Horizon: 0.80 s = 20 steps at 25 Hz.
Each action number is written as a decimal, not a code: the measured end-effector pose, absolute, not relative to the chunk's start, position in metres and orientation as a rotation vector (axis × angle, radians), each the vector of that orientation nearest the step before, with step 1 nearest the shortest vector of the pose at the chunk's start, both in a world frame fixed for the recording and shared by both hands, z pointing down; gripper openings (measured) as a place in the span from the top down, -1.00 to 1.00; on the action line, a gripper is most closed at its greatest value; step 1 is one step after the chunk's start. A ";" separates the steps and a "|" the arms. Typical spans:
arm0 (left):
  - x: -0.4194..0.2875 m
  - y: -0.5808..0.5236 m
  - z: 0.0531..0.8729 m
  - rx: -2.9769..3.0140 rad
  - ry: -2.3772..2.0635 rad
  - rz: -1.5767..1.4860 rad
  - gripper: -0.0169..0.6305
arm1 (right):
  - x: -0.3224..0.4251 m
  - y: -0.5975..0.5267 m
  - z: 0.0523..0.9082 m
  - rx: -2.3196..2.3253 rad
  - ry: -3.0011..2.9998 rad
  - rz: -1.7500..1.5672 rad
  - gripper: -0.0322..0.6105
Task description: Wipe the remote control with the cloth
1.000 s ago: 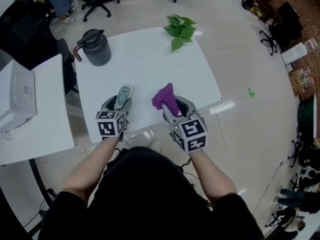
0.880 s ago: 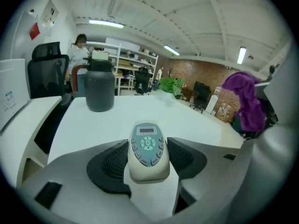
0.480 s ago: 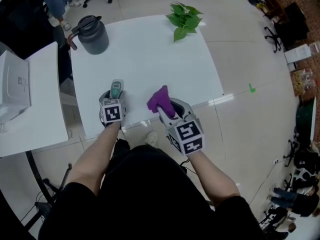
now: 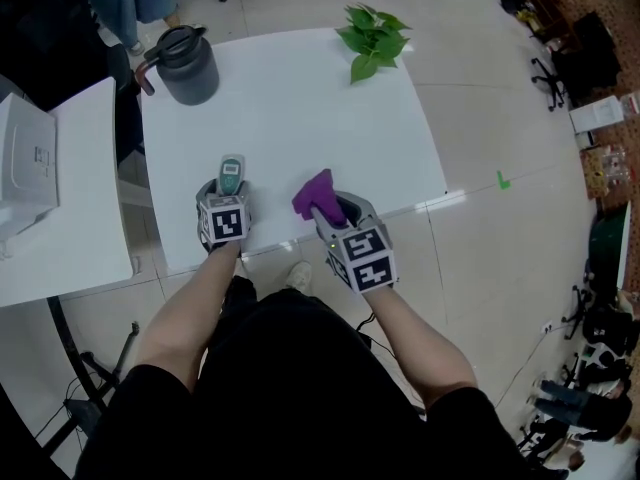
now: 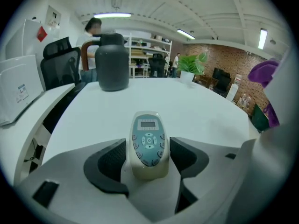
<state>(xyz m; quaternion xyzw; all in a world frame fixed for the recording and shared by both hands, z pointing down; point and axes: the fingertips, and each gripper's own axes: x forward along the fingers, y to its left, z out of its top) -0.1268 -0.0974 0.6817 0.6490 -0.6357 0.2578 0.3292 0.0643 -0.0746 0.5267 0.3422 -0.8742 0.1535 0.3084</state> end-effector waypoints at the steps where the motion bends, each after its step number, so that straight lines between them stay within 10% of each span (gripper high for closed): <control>1: -0.129 -0.094 0.676 1.692 -1.671 0.684 0.06 | 0.063 -0.079 0.534 0.900 -2.300 0.405 0.40; 20: -0.126 -0.061 0.601 1.865 -1.603 0.582 0.06 | 0.043 -0.135 0.662 0.827 -2.065 0.428 0.22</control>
